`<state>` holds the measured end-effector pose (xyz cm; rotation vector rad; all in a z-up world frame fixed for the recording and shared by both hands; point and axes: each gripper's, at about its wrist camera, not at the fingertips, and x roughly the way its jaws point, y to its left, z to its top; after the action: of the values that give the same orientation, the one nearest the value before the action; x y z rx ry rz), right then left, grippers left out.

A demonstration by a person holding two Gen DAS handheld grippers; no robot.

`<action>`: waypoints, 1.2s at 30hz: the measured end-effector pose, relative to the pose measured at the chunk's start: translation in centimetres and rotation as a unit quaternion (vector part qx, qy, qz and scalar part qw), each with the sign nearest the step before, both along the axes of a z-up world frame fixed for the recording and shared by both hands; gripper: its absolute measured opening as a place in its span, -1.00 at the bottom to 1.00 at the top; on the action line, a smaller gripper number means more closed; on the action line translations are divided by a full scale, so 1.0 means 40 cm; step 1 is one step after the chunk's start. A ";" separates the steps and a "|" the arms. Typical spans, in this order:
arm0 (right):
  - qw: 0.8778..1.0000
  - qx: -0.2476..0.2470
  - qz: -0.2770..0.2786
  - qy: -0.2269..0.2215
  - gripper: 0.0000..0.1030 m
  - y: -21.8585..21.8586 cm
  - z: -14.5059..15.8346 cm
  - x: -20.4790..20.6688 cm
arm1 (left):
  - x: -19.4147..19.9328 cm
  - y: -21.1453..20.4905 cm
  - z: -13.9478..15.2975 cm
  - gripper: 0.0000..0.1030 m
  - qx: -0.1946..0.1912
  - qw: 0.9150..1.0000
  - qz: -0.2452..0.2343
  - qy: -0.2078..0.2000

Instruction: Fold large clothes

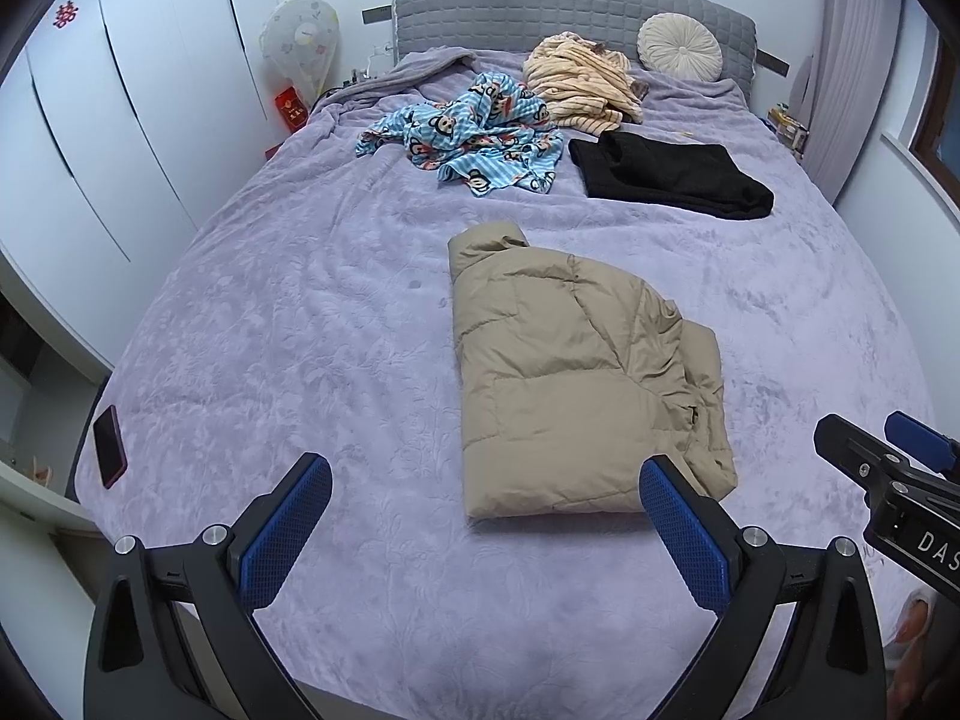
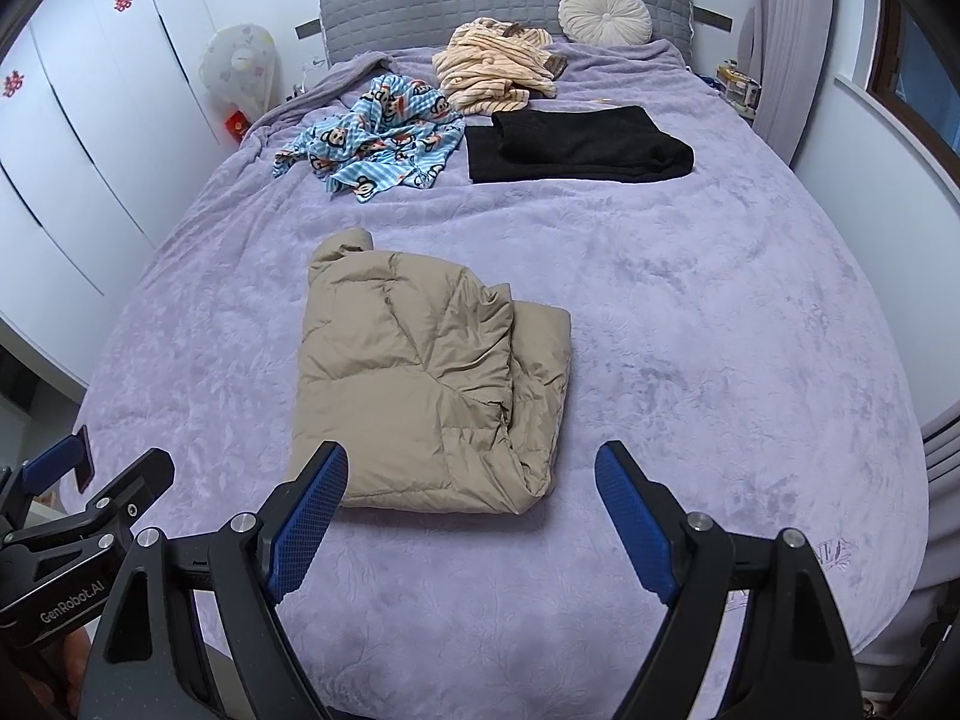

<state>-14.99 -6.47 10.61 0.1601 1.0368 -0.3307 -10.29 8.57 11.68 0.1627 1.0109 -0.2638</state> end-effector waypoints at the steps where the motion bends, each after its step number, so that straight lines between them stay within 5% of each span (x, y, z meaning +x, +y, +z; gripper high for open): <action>1: 1.000 0.000 0.000 0.000 0.68 -0.001 0.000 0.000 | 0.000 0.000 0.000 1.00 0.000 1.000 0.000 0.001; 36: 1.000 0.002 0.004 0.001 0.68 -0.005 0.004 0.001 | -0.012 -0.022 0.013 1.00 0.001 1.000 0.005 0.001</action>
<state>-14.96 -6.66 10.76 0.1599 1.0393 -0.3221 -10.77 7.70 12.22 0.1602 1.0130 -0.2535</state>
